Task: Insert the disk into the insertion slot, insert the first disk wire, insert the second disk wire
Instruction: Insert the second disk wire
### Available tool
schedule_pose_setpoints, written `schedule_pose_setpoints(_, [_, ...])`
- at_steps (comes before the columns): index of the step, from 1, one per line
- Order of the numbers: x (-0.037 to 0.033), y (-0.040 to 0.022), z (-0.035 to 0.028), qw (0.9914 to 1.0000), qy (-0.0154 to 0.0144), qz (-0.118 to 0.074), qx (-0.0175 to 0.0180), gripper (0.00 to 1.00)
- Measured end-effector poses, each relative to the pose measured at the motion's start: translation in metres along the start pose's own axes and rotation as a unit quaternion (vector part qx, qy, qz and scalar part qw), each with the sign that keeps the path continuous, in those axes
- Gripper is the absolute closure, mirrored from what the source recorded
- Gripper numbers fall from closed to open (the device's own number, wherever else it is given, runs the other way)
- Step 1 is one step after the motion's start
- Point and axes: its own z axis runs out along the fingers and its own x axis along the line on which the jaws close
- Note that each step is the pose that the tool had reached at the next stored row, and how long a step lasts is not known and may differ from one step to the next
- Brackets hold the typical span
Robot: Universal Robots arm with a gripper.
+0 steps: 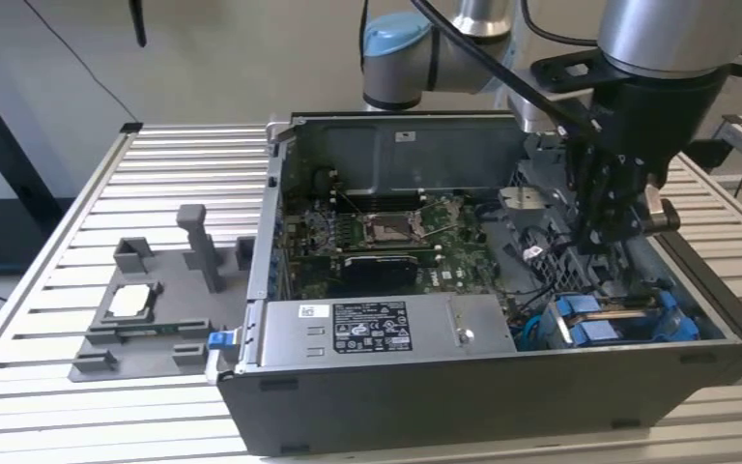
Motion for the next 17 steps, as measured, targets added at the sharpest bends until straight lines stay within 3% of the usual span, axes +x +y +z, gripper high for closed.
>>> schedule_pose_setpoints(6, [0.0010, -0.0033, 0.0009, 0.99998, -0.0010, -0.007, -0.0002, 0.76])
schedule_pose_setpoints(11, [0.0059, -0.0036, 0.0007, 0.99997, -0.0011, -0.007, -0.0003, 0.76])
schedule_pose_setpoints(17, [0.0062, -0.0029, 0.0054, 0.99996, -0.0024, -0.009, -0.0002, 0.76])
